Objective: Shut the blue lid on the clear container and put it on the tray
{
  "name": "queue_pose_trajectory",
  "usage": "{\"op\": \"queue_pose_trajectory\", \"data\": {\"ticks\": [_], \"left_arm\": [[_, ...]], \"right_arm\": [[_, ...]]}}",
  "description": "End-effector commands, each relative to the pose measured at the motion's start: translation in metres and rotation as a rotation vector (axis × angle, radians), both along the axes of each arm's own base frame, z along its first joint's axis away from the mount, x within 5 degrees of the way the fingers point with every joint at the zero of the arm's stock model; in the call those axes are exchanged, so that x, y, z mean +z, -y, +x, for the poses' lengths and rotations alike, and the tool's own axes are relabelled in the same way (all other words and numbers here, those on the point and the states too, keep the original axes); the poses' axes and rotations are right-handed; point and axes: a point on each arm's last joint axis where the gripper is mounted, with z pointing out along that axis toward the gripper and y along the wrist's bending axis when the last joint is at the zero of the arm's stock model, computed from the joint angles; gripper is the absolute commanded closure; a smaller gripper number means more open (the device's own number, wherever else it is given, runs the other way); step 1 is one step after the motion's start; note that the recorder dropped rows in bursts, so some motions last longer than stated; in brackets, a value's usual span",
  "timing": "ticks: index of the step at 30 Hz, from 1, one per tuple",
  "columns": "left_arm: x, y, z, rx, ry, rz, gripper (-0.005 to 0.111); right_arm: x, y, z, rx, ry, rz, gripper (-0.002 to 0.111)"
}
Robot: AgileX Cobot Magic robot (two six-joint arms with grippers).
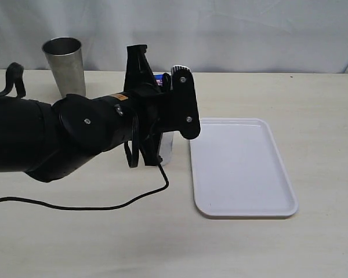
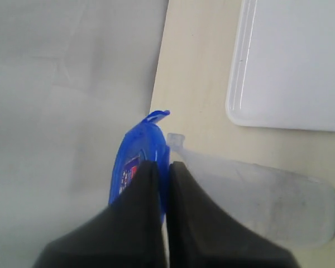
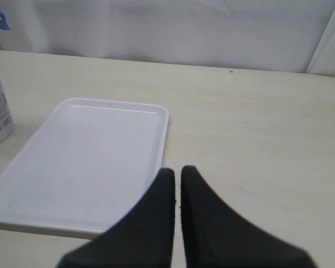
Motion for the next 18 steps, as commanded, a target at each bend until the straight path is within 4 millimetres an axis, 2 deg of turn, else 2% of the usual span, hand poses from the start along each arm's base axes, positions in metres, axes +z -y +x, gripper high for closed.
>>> {"op": "queue_pose_trajectory", "data": {"ticks": [1,18], "left_arm": [[-0.0006,-0.0016,-0.003,0.017,-0.027,0.009,0.107],[-0.0027,-0.0013,-0.0043,0.028,-0.068,-0.014,0.107]], "right_arm": [[-0.0001,0.0001,-0.0001,-0.005,0.007,0.007,0.104],[-0.0001,0.0001,-0.0001,-0.005,0.007,0.007,0.104]]}}
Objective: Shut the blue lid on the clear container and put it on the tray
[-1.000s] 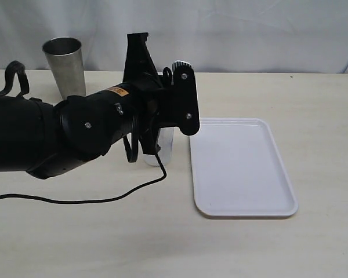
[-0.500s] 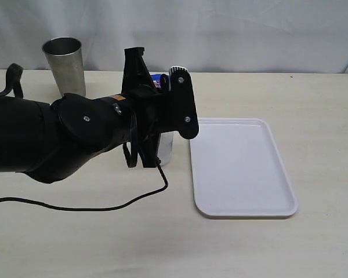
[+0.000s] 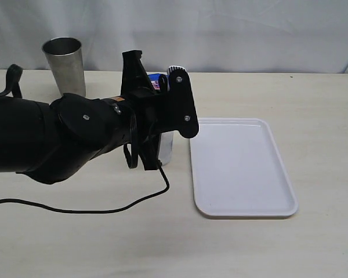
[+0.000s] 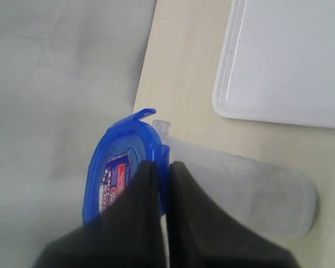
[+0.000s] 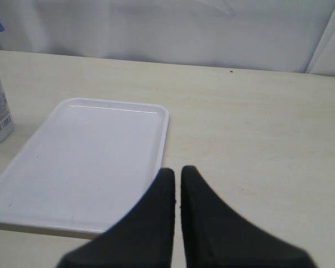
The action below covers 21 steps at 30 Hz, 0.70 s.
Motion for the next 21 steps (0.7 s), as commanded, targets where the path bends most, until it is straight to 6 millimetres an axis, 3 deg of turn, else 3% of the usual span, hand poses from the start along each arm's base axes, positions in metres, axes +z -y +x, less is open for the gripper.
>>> {"op": "queue_pose_trajectory", "data": {"ticks": [1,21], "left_arm": [[0.0006,0.0011,-0.0037,-0.017,-0.013,0.005,0.107],[-0.0008,0.0005,-0.0043,0.007,-0.045,-0.02,0.107]], "right_arm": [[-0.0001,0.0001,-0.0001,-0.005,0.007,0.007,0.104],[-0.0001,0.0001,-0.0001,-0.005,0.007,0.007,0.104]]}}
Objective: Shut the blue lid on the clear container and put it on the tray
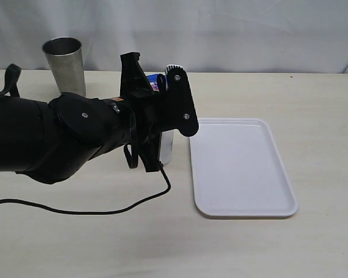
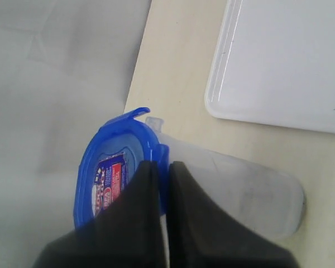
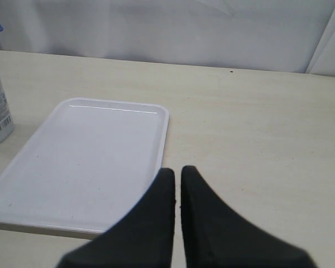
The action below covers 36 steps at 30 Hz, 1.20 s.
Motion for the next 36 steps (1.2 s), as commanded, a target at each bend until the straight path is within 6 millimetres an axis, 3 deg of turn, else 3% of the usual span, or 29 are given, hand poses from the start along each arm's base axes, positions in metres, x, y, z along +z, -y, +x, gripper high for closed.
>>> {"op": "queue_pose_trajectory", "data": {"ticks": [1,36], "left_arm": [[0.0,0.0,-0.003,-0.002,-0.018,-0.003,0.107],[0.009,0.0,-0.004,-0.015,0.012,-0.018,0.107]], "right_arm": [[0.0,0.0,0.0,-0.005,0.007,0.007,0.104],[0.0,0.0,0.0,-0.005,0.007,0.007,0.104]]}}
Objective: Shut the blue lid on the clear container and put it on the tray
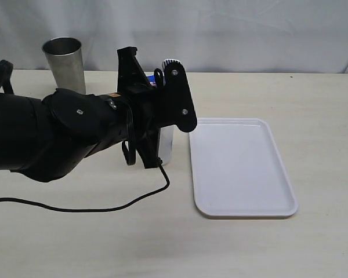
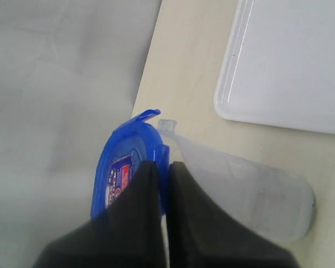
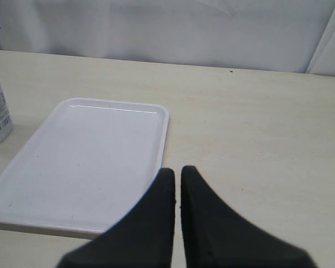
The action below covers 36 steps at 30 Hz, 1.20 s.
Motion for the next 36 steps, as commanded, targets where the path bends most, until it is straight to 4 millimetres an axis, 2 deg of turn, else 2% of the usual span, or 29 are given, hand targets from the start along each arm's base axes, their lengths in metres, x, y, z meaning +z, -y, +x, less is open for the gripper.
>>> {"op": "queue_pose_trajectory", "data": {"ticks": [1,36], "left_arm": [[0.0012,0.0015,-0.0035,-0.018,-0.008,-0.005,0.107],[0.0014,0.0027,-0.0041,-0.054,0.012,0.028,0.107]], "right_arm": [[-0.0001,0.0001,-0.0001,-0.005,0.007,0.007,0.104],[-0.0001,0.0001,-0.0001,-0.005,0.007,0.007,0.104]]}}
